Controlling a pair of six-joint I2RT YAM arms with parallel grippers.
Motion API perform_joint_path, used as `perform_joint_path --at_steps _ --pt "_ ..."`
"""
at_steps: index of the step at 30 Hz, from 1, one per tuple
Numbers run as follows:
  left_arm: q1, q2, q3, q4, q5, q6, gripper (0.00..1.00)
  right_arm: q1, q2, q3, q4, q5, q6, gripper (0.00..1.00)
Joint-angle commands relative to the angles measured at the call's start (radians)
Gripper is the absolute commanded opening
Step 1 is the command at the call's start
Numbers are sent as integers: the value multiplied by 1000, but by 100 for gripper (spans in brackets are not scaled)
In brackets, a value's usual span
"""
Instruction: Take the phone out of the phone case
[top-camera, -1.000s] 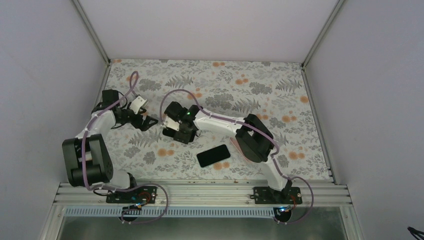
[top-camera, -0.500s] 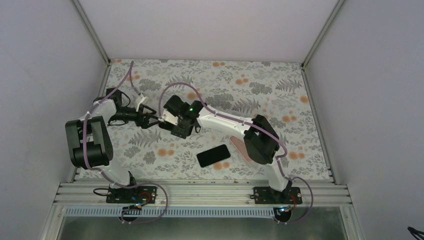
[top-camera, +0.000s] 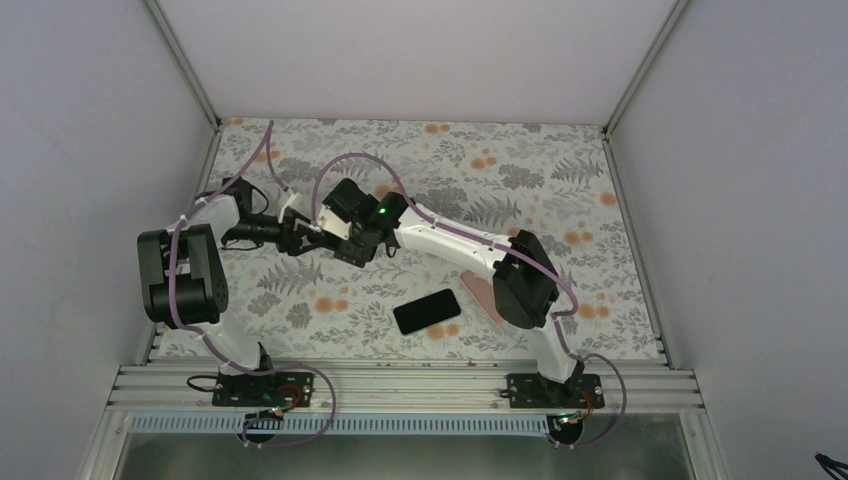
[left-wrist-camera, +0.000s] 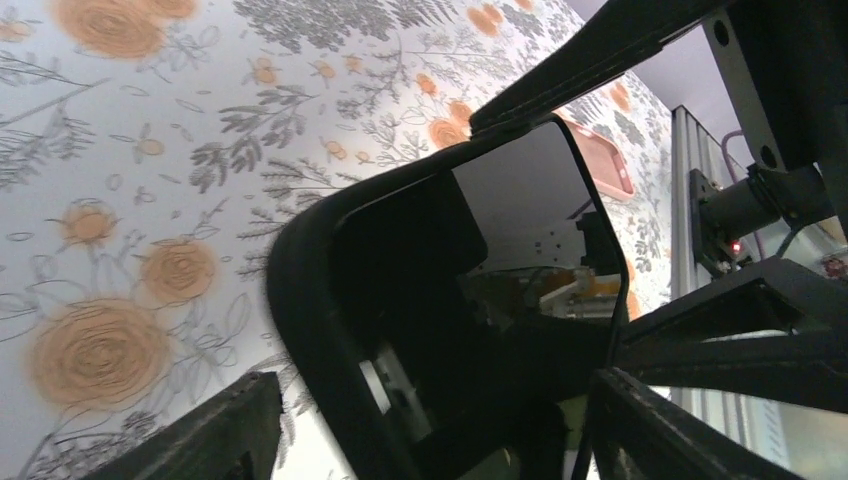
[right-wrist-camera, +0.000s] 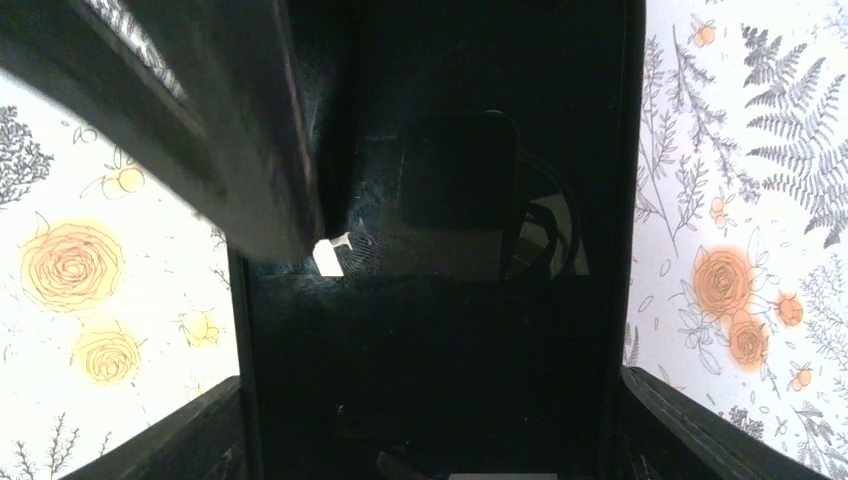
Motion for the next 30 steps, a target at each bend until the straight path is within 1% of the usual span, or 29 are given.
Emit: perform_joint_path --at_steps 1,3,5,12,16,18,21,23,24,28,29,30 --pt "-50 4 20 11 33 -5 71 7 -12 67 26 -1 -10 64" --pt "-62 5 22 3 32 -5 69 9 -3 88 15 -5 -11 64" --pt "-65 5 25 -10 33 5 65 11 1 94 11 -7 -12 63" --pt "-64 -6 40 -46 65 24 53 17 -10 61 27 10 -13 62" --pt "-64 7 62 -76 89 45 44 21 -16 54 29 17 -13 62" --pt "-64 11 68 -96 98 62 38 22 -19 47 33 19 -13 62" --pt "-64 13 73 -131 115 97 34 24 -19 41 37 21 -15 63" --pt "-66 15 77 -159 120 128 31 24 -19 42 38 21 -15 69" --pt "-67 13 77 -171 121 143 29 24 -19 44 38 21 -13 74" --pt "-68 -2 77 -205 123 207 24 21 -32 44 32 5 -20 99" --pt "-67 -6 75 -199 118 209 23 18 -40 41 23 -5 -26 100" --pt "-68 -13 72 -179 108 192 20 14 -45 43 9 -15 -31 100"
